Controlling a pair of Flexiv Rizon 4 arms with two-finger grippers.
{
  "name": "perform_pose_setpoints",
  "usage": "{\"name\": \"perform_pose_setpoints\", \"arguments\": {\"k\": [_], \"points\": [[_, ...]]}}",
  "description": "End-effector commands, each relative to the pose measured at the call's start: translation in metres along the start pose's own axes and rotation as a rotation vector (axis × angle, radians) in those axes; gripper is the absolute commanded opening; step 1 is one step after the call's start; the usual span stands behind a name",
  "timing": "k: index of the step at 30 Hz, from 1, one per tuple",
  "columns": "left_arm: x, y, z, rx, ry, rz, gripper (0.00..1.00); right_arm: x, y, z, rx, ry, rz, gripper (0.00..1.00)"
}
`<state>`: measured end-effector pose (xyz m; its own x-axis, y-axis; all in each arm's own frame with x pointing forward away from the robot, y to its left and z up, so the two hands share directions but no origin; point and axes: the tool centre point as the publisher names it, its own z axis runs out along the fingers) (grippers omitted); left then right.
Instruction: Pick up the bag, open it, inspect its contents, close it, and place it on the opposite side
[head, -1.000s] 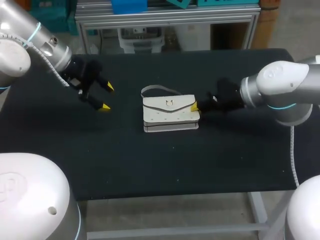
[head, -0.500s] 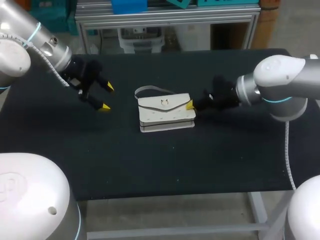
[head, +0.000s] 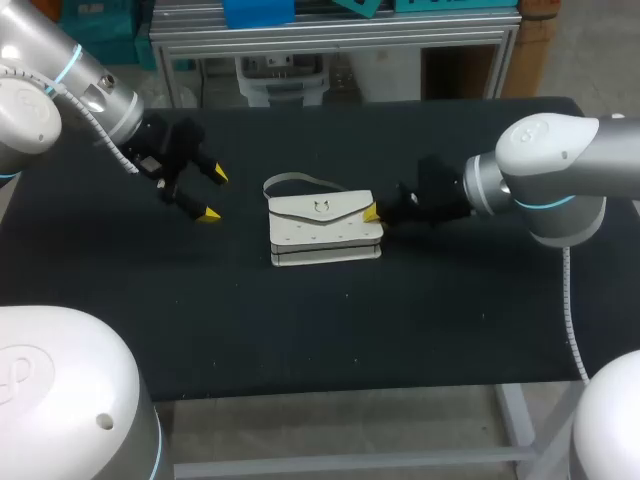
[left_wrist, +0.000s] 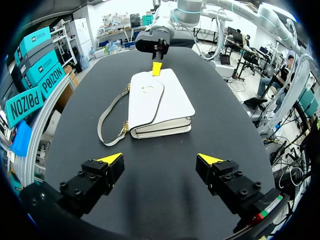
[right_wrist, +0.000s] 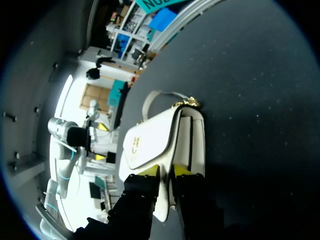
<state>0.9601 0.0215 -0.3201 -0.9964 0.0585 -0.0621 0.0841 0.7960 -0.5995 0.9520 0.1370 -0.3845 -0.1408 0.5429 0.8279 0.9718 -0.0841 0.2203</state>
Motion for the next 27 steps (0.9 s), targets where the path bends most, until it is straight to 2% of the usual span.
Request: {"name": "perform_pose_setpoints", "arguments": {"k": [1,10,12,18,20,24,25,26,27], "points": [[0.000,0.000,0.000,0.002,0.000,0.001,1.00,0.000,-0.001,-0.010,-0.003,0.001,-0.002,1.00],[0.000,0.000,0.000,0.002,0.000,0.001,1.00,0.005,0.000,-0.061,0.062,-0.074,-0.130,1.00],[0.000,0.000,0.000,0.002,0.000,0.001,1.00,0.011,0.002,-0.071,0.100,-0.097,-0.215,1.00],[0.000,0.000,0.000,0.002,0.000,0.001,1.00,0.026,0.004,-0.096,0.129,-0.224,-0.451,1.00],[0.000,0.000,0.000,0.002,0.000,0.001,1.00,0.029,0.005,-0.101,0.172,-0.278,-0.540,1.00],[0.000,0.000,0.000,0.002,0.000,0.001,1.00,0.039,0.004,-0.111,0.167,-0.413,-0.727,1.00],[0.000,0.000,0.000,0.002,0.000,0.001,1.00,0.043,-0.001,-0.113,0.186,-0.429,-0.850,1.00],[0.000,0.000,0.000,0.002,0.000,0.001,1.00,0.044,-0.006,-0.114,0.148,-0.514,-0.924,1.00],[0.000,0.000,0.000,0.002,0.000,0.001,1.00,0.044,-0.006,-0.114,0.148,-0.514,-0.924,1.00]]}}
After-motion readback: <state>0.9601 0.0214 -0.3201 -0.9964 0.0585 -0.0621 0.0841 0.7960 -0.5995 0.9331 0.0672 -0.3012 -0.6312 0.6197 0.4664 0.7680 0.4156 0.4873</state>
